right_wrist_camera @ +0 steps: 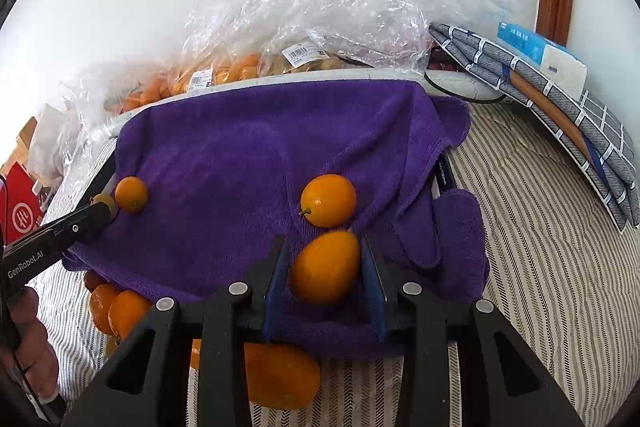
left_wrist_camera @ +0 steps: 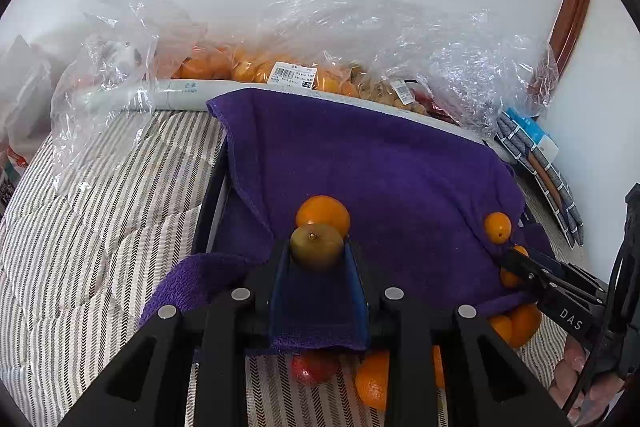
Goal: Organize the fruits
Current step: 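Carry the large orange and greenish fruit over the purple towel, then lower both fruits onto the purple towel and open both tools, then grasp a large orange with the right tool while the left tool grasps a red fruit, then carry both fruits onto the purple towel and open both tools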
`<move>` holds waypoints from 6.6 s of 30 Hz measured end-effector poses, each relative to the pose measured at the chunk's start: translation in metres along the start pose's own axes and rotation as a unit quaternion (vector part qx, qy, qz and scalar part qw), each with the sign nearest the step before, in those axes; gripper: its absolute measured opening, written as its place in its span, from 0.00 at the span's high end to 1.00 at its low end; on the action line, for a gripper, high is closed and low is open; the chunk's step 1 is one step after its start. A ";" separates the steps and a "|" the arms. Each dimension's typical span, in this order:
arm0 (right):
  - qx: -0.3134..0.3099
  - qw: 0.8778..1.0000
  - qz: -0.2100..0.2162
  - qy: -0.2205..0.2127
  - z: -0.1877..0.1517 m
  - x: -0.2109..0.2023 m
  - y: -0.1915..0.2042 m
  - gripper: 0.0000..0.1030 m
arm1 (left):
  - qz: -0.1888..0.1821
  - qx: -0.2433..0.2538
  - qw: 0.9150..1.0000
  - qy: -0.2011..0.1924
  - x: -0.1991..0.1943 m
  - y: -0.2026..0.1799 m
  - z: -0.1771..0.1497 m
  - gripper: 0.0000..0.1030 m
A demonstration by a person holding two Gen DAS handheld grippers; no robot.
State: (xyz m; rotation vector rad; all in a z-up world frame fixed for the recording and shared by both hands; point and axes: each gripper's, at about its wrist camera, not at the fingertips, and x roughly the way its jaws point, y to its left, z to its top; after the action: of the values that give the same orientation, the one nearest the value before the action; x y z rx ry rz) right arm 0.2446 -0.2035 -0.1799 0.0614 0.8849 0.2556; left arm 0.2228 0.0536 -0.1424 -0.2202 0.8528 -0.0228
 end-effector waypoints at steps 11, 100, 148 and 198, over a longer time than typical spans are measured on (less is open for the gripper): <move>0.013 1.000 0.011 -0.026 0.002 -0.017 -0.005 0.58 | 0.006 0.005 1.000 -0.003 0.002 -0.001 0.000 0.74; 0.008 0.999 0.034 -0.006 -0.075 -0.083 -0.006 0.60 | -0.081 0.007 0.997 0.011 -0.043 -0.003 -0.064 0.58; 0.009 0.998 0.008 -0.062 -0.027 -0.102 -0.013 0.60 | -0.031 -0.039 0.998 -0.048 -0.067 0.029 -0.025 0.78; -0.011 0.999 -0.015 -0.036 -0.013 -0.021 -0.031 0.57 | -0.065 0.000 0.998 0.008 0.009 -0.027 -0.015 0.78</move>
State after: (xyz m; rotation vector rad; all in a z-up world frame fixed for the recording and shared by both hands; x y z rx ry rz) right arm 0.2284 -0.2396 -0.1775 0.0372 0.8114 0.2335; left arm 0.2195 0.0236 -0.1529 -0.2748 0.8526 -0.1470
